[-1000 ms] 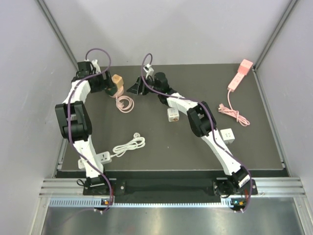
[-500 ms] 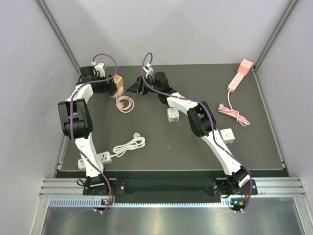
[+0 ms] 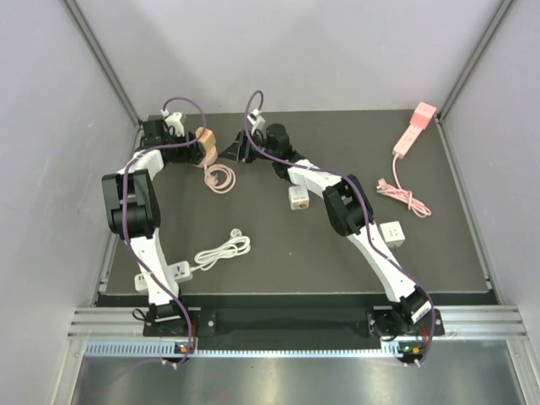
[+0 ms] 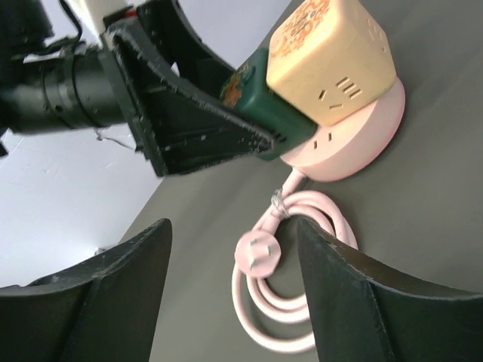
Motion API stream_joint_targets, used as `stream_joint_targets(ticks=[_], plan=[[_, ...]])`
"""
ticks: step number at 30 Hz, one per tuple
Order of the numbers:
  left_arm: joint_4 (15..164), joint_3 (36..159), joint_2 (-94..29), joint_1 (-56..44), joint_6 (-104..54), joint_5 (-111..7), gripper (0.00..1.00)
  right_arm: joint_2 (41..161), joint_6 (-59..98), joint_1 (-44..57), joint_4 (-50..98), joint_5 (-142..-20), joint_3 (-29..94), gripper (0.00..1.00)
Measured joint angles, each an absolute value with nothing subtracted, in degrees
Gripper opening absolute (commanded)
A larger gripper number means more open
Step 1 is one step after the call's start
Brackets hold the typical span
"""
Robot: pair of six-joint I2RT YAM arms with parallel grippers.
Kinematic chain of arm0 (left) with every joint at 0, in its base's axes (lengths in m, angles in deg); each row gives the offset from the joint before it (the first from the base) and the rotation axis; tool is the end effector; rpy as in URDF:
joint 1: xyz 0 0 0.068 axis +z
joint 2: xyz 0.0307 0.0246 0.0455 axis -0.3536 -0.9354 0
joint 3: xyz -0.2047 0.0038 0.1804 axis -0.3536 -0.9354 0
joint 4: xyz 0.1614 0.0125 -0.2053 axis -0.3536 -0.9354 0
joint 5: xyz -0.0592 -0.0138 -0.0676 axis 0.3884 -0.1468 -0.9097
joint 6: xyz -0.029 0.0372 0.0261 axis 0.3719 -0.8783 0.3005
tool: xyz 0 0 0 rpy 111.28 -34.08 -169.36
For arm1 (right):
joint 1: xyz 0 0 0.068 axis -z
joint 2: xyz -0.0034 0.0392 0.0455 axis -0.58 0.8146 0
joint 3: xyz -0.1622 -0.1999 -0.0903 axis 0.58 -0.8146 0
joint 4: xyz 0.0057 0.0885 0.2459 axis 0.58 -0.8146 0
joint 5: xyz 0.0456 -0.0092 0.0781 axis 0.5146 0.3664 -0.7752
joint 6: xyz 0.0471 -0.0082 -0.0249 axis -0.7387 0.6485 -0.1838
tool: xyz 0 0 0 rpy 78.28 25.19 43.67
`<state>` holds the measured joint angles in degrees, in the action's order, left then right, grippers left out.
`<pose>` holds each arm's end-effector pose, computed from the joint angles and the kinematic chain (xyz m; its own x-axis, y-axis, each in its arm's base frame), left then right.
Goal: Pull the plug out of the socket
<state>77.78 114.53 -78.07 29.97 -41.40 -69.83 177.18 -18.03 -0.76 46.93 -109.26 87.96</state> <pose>0.4726 0.0611 0.1916 -0.6326 -0.0261 -0.7741 0.2378 0.9446 -0.2262 0.4818 0.3787 0.1576 -0.6980 0.1893 -0.6906 -0.6494 0.2389 0.7219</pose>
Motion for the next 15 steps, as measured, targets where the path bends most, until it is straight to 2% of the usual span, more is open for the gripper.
stream_joint_targets(ticks=[8, 11, 14, 15], plan=[[82.9, 100.4, -68.5, 24.8, -35.7, -64.6, 0.0, 177.2, -19.5, -0.8, 46.9, -108.1, 87.9, 0.58], [82.0, 97.9, -66.0, 22.1, -33.0, -62.0, 0.0, 177.2, -20.7, -0.8, 46.9, -107.6, 87.9, 0.5], [80.6, 97.7, -65.3, 20.6, -30.5, -59.4, 0.0, 177.2, -21.9, -0.7, 47.1, -107.2, 87.4, 0.38], [80.2, 97.7, -65.2, 20.5, -29.7, -58.6, 0.0, 177.2, -22.2, -0.6, 47.4, -107.1, 87.0, 0.31]])
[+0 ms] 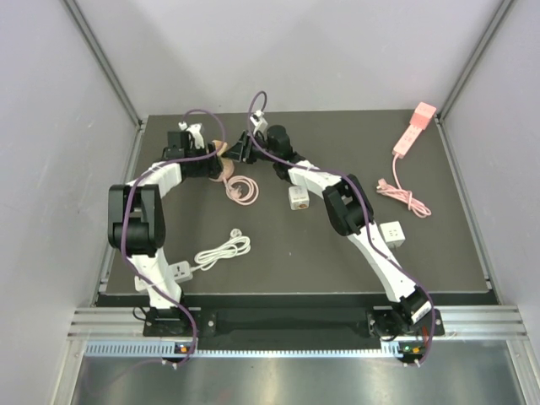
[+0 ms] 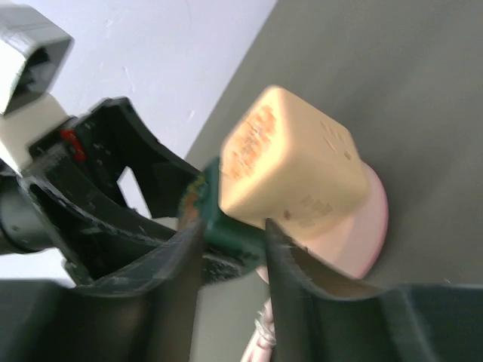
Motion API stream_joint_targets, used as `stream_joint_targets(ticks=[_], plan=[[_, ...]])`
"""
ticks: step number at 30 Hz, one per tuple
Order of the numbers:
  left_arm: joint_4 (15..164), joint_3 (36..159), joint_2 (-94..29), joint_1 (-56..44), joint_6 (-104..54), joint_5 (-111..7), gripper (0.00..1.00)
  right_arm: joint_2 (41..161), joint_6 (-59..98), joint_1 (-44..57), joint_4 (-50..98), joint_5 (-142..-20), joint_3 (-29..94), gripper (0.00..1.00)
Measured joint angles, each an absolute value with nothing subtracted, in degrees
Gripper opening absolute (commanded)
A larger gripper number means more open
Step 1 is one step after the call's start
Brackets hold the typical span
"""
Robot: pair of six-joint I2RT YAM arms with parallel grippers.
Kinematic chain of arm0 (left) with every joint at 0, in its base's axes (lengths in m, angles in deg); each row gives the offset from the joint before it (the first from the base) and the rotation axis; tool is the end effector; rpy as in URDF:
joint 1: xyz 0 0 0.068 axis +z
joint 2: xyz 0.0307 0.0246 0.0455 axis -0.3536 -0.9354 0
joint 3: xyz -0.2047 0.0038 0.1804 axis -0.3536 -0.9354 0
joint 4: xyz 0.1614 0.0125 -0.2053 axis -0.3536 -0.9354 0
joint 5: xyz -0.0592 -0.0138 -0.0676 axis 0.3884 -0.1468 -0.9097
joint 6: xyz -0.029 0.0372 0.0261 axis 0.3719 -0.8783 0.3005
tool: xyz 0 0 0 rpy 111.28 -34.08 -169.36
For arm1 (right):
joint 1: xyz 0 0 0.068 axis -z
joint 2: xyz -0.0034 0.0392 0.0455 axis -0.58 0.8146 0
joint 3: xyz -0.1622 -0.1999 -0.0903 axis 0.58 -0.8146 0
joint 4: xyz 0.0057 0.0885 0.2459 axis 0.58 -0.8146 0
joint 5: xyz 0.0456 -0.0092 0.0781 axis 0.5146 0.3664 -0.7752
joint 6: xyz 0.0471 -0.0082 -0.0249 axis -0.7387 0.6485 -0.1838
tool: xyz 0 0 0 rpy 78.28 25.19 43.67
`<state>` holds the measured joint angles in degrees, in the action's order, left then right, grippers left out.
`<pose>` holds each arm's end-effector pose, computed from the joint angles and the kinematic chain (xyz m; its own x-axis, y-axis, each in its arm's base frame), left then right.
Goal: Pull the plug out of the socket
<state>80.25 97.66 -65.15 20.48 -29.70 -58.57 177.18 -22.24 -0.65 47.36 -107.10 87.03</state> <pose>0.4163 -0.0109 0.1964 -0.6964 -0.1123 -0.7088 0.1112 0.9589 -0.2611 0.4830 0.3768 0.1527 -0.7388 0.2312 -0.6330 -0.5826 0.2531 0.7724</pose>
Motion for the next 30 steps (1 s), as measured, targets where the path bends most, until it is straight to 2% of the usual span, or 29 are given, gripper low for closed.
stream_joint_targets(ticks=[6, 9, 23, 30], plan=[[78.0, 97.2, -63.7, 19.8, -25.7, -51.9, 0.0, 177.2, -23.2, -0.8, 46.9, -107.2, 83.8, 0.1], [77.2, 96.5, -62.9, 19.4, -24.4, -50.0, 0.0, 177.2, -22.9, -0.8, 45.7, -107.2, 82.6, 0.04], [76.3, 95.8, -62.0, 16.8, -21.4, -47.7, 0.0, 177.2, -22.0, -3.0, 43.0, -106.4, 83.6, 0.0], [73.5, 95.6, -60.3, 16.3, -21.2, -47.3, 0.0, 177.2, -21.7, -3.4, 37.6, -101.3, 85.0, 0.0]])
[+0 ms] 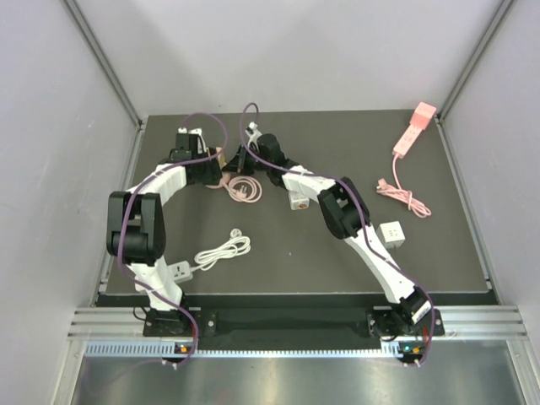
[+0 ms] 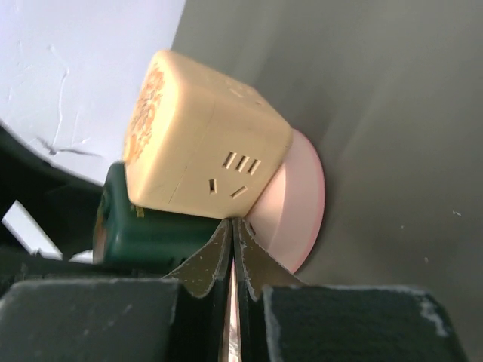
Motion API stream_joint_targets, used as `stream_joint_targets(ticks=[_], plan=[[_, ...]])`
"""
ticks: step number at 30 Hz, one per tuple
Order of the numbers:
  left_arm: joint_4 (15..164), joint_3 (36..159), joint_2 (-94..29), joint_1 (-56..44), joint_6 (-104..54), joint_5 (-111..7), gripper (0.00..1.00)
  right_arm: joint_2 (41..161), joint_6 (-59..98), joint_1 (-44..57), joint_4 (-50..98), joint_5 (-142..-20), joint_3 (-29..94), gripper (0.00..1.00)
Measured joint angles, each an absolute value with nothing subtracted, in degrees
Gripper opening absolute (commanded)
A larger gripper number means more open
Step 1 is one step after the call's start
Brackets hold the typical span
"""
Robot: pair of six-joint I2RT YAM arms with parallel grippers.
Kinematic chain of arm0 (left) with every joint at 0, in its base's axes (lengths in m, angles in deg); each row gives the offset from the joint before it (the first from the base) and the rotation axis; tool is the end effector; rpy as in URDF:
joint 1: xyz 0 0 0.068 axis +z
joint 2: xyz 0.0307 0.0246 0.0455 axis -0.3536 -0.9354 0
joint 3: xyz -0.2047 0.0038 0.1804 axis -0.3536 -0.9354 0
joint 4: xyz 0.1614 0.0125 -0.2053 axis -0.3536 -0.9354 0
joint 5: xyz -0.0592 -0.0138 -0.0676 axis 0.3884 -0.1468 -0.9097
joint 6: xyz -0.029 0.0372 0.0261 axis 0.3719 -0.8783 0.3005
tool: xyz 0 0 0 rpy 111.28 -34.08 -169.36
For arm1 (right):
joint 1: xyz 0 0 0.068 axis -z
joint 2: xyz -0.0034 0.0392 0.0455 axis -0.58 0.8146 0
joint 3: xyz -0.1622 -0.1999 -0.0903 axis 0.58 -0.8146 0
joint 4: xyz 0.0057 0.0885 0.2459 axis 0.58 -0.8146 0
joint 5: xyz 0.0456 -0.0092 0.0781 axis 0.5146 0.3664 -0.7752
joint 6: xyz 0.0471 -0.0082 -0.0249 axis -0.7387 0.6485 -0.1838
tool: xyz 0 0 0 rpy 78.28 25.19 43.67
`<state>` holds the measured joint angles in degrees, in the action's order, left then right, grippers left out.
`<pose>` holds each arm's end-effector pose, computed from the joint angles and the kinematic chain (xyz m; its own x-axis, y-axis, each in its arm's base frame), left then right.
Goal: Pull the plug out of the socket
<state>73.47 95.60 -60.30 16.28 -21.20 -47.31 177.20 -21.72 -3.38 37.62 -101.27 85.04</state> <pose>0.3932 -0.0328 0.2078 -0.7317 -0.2081 -0.6491 -0.0753 0.9711 -0.2265 0.4635 0.3946 0.1226 -0.8134 0.1877 -0.5505 -0.4521 0.3914 0.8015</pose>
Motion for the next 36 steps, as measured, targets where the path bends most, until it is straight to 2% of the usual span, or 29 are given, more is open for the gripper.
stream_joint_targets(ticks=[15, 27, 36], plan=[[71.3, 95.2, -59.0, 15.4, -18.8, -44.8, 0.0, 176.6, -20.9, -6.7, 28.3, -89.7, 88.7, 0.0], [68.9, 96.9, -58.1, 9.8, -21.9, -33.6, 0.0, 176.0, -19.9, -7.7, 25.4, -85.7, 89.5, 0.0], [69.7, 95.0, -57.0, 13.3, -12.4, -38.0, 0.0, 176.0, -19.8, -8.1, 25.0, -85.0, 89.9, 0.0]])
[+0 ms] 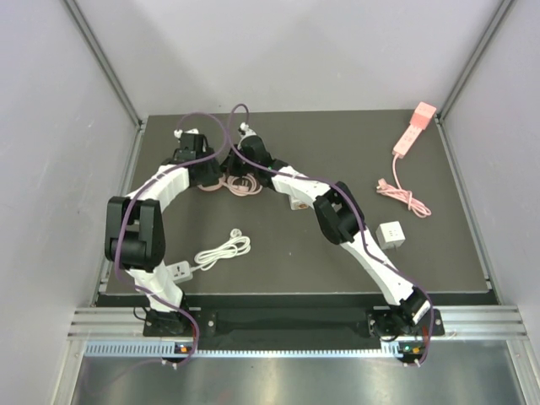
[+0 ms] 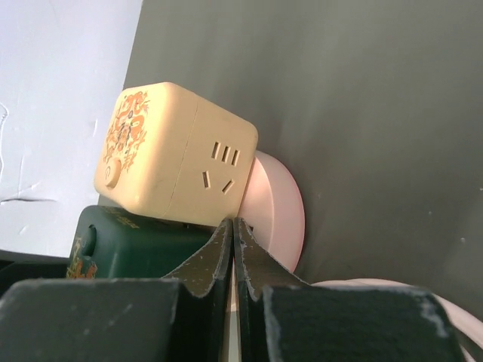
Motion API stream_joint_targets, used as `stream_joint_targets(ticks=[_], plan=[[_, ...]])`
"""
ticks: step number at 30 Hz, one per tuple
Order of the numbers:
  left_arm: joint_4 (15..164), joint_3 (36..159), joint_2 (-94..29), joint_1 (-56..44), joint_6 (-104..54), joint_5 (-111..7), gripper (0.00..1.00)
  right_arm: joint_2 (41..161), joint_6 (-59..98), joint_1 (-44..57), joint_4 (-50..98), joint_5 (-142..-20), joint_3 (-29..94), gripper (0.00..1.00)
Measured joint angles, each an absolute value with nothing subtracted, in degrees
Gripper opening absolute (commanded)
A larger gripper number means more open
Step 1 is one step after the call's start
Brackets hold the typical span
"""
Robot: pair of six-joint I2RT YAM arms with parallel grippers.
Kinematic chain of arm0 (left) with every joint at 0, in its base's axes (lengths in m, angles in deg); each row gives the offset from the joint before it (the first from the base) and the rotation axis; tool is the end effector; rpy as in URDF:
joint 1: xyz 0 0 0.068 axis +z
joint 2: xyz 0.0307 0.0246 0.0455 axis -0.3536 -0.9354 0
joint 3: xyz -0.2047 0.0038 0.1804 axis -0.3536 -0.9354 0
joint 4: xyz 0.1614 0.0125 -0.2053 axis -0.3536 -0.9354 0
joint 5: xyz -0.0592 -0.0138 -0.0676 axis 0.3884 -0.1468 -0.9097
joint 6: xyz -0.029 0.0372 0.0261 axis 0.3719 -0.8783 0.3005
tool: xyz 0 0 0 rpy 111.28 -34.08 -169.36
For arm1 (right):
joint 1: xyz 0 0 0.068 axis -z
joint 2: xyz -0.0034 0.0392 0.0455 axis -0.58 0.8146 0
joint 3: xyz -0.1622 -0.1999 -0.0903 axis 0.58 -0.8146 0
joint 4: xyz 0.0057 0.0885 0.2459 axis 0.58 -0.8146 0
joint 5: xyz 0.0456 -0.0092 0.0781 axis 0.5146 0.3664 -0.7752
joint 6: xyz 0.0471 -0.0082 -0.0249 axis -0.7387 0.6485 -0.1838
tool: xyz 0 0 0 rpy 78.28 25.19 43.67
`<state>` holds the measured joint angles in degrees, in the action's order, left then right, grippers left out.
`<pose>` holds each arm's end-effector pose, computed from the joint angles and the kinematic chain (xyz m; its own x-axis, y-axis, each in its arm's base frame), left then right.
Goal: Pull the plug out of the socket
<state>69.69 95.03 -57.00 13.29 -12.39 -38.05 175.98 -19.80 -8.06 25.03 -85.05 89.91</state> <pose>0.3791 -0.0459 0.2211 -0.6958 -0.3200 -0.6430 -0.2422 0.9474 -0.2094 0.4382 0.4261 0.1414 -0.7738 0.2390 -0.5866 -0.3678 0.5844 0.7233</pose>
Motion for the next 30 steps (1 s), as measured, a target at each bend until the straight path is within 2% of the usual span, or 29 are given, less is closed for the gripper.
stream_joint_targets(ticks=[6, 13, 21, 23, 27, 30], plan=[[67.2, 95.9, -57.0, 9.5, -14.3, -31.3, 0.0, 176.0, -19.8, -8.3, 23.8, -85.0, 90.2, 0.0], [67.4, 95.5, -57.0, 13.3, -9.5, -37.3, 0.0, 176.2, -20.6, -8.4, 24.1, -85.4, 90.5, 0.0], [63.4, 98.3, -57.7, 7.1, -16.0, -25.5, 0.0, 176.2, -20.5, -8.4, 23.4, -85.8, 90.6, 0.0], [63.2, 98.3, -57.7, 7.6, -15.0, -26.5, 0.0, 176.2, -20.2, -8.4, 23.3, -85.8, 90.6, 0.0], [63.9, 97.8, -57.6, 13.1, -9.9, -36.4, 0.0, 176.2, -20.2, -8.4, 23.6, -85.2, 90.6, 0.0], [62.6, 98.9, -57.6, 13.2, -10.8, -35.3, 0.0, 176.2, -20.1, -8.8, 23.9, -85.2, 90.6, 0.0]])
